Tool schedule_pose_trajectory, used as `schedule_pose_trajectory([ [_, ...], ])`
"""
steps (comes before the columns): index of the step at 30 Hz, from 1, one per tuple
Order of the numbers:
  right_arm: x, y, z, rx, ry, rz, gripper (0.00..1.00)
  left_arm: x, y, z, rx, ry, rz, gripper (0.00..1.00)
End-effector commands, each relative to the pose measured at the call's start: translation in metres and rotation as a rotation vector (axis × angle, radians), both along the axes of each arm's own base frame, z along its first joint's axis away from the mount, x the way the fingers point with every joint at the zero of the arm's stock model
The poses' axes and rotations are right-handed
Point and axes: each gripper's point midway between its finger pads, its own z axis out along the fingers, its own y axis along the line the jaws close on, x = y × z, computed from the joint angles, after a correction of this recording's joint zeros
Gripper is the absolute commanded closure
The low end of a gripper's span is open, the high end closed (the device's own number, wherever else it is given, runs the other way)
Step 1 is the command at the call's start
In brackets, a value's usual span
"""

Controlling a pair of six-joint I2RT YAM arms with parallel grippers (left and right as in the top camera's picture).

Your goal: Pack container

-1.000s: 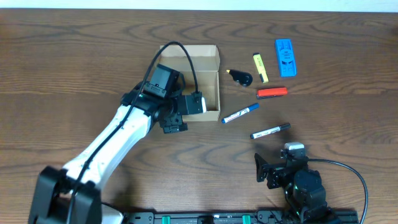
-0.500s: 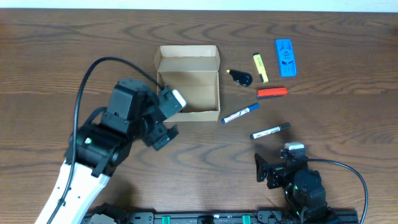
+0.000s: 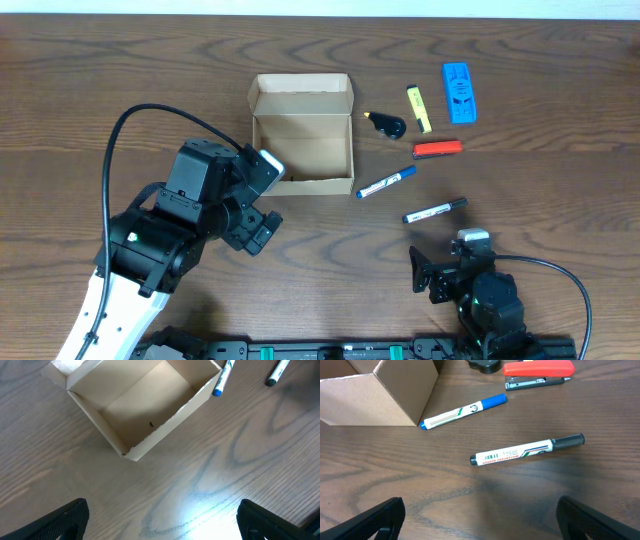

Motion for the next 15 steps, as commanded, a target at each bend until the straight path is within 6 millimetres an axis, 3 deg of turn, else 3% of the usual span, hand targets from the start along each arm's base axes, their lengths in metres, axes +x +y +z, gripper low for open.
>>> schedule_pose_trajectory([
  [1, 0.0, -0.0001, -0.0008, -0.008, -0.004, 0.006, 0.01, 0.0005, 0.0, 0.0081, -0.023, -0.008, 0.02, 0.05],
  [15, 0.0003, -0.0009, -0.0006, -0.012, -0.006, 0.003, 0.01, 0.0005, 0.0, 0.0081, -0.023, -0.008, 0.02, 0.05],
])
